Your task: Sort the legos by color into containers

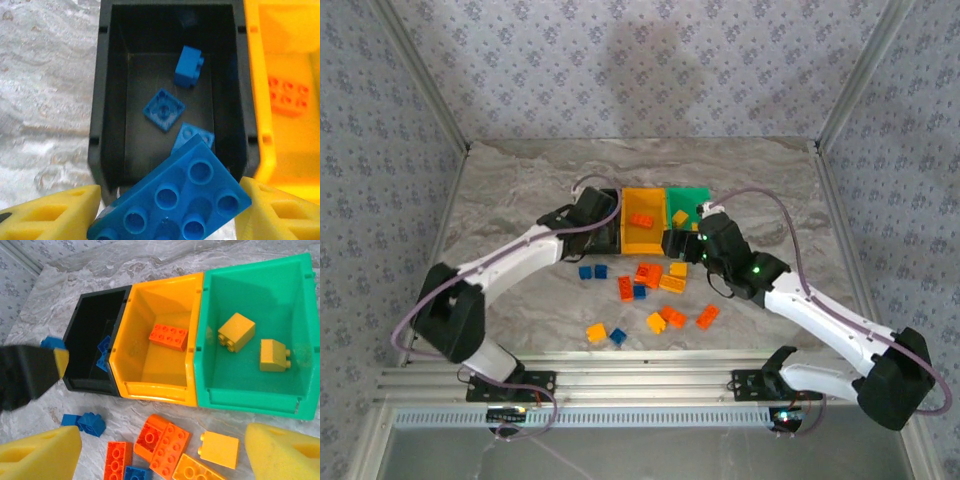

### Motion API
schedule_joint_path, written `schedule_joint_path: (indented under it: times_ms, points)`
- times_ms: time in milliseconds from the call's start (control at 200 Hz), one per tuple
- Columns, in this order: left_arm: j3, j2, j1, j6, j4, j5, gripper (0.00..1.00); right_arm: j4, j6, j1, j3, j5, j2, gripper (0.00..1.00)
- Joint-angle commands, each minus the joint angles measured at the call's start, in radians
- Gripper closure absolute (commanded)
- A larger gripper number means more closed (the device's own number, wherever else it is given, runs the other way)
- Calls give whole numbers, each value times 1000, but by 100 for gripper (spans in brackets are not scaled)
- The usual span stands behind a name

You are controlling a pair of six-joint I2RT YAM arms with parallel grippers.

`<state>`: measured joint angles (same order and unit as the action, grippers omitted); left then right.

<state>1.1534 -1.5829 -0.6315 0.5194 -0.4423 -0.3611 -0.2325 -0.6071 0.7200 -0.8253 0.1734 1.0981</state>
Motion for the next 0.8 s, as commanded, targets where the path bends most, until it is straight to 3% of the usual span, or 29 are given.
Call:
schedule_joint_path:
  times_ms: [0, 100, 195, 350, 545, 794]
  points:
    - [101, -83, 39, -33, 11, 6, 55, -36, -14, -4, 25, 21, -40, 13]
    - [165, -153, 69, -32, -2, 6, 52, -51, -36, -4, 42, 15, -61, 12]
    - [213, -198, 76, -35, -11, 17, 39, -71, -47, -2, 57, -4, -75, 11]
    - [259, -205, 74, -21, -21, 51, 27, -108, -76, -1, 98, -28, -99, 10]
    - [241, -101, 49, -5, -6, 103, 6, -185, -124, -1, 143, -16, -127, 10]
    - [93, 137, -44, 26, 30, 175, 0, -279, -183, 0, 193, -4, -150, 10]
